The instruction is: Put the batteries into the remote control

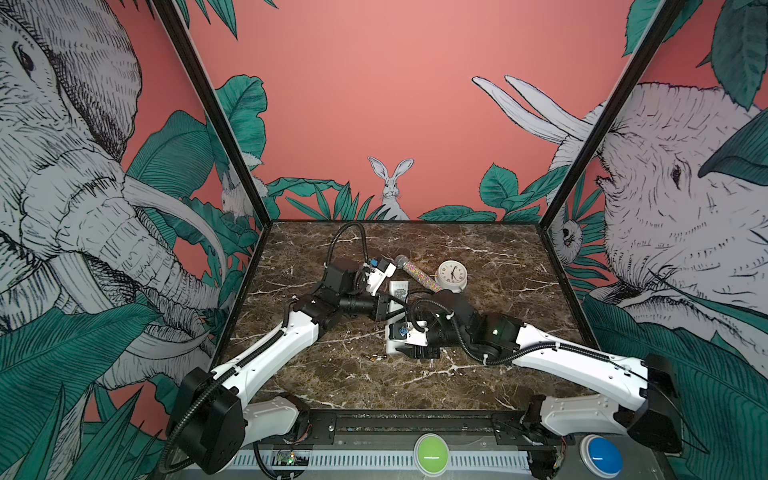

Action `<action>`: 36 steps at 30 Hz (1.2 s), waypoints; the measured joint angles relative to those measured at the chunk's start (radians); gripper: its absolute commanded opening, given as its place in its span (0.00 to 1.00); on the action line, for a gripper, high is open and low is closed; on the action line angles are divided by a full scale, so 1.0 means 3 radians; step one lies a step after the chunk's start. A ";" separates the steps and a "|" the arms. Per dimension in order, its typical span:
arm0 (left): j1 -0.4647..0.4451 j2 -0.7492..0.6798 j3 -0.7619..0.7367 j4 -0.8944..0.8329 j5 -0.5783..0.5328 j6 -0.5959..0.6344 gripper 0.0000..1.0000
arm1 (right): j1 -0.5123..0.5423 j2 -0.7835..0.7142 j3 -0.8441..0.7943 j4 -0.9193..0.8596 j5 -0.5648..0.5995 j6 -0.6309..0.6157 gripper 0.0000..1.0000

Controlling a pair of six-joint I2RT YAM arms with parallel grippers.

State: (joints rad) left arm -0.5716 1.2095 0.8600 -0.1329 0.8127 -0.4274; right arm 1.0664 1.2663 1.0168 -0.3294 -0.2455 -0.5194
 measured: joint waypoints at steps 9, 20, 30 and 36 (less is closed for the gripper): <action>-0.0008 0.0000 -0.0004 -0.0053 -0.0004 0.0020 0.00 | 0.0000 -0.0003 0.0006 -0.0037 -0.0023 0.0017 0.55; -0.0027 0.0000 -0.0004 -0.0114 0.0023 0.0032 0.00 | 0.0000 -0.0018 0.0006 -0.0062 -0.0081 0.0064 0.51; -0.0036 0.0000 -0.0004 -0.0116 0.0057 0.0033 0.00 | 0.0000 -0.0043 0.0006 -0.0078 -0.0095 0.0075 0.48; -0.0036 0.0000 -0.0004 -0.0116 0.0060 0.0033 0.00 | 0.0000 -0.0061 0.0006 -0.0080 -0.0099 0.0075 0.46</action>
State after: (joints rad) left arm -0.5823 1.2095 0.8589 -0.1677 0.8307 -0.4175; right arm 1.0664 1.2480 1.0187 -0.3534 -0.2752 -0.4969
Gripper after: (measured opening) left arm 0.213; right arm 0.464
